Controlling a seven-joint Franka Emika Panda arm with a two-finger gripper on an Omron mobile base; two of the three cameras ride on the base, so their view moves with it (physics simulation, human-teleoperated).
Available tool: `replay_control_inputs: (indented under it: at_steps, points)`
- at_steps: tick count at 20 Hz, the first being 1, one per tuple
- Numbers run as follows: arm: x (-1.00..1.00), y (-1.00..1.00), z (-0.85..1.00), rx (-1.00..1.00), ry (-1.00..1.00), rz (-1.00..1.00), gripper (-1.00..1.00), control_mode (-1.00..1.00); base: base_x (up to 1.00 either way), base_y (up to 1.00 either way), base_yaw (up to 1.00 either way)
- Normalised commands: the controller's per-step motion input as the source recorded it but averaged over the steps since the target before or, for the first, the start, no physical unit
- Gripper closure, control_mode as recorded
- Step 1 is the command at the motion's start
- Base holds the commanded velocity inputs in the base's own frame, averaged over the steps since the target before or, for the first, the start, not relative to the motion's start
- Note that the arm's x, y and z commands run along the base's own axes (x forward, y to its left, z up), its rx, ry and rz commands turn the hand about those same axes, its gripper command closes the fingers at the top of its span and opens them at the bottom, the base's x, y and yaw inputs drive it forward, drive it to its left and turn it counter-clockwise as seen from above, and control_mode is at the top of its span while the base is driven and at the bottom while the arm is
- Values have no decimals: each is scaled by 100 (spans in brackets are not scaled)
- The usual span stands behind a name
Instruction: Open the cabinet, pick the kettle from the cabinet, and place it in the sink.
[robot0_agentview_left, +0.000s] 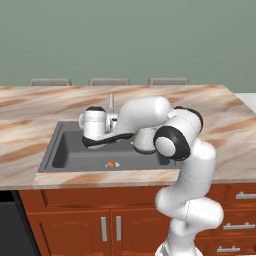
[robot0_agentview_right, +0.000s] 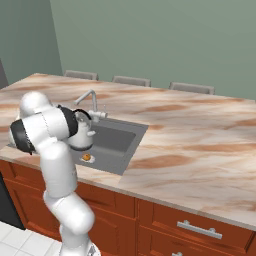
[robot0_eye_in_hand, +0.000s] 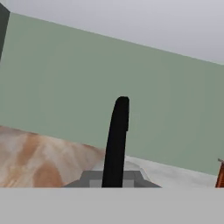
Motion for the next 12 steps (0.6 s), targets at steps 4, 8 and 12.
replay_control_inputs:
  at_steps: [4, 8, 12]
  points:
    - [-2, 0, -1, 0, 0, 6, 100, -100, 0, 0, 0]
    - [-4, 0, -14, 0, -14, 12, 100, -100, 0, 0, 0]
    - [2, -1, -1, 0, -16, 12, 100, -100, 0, 0, 0]
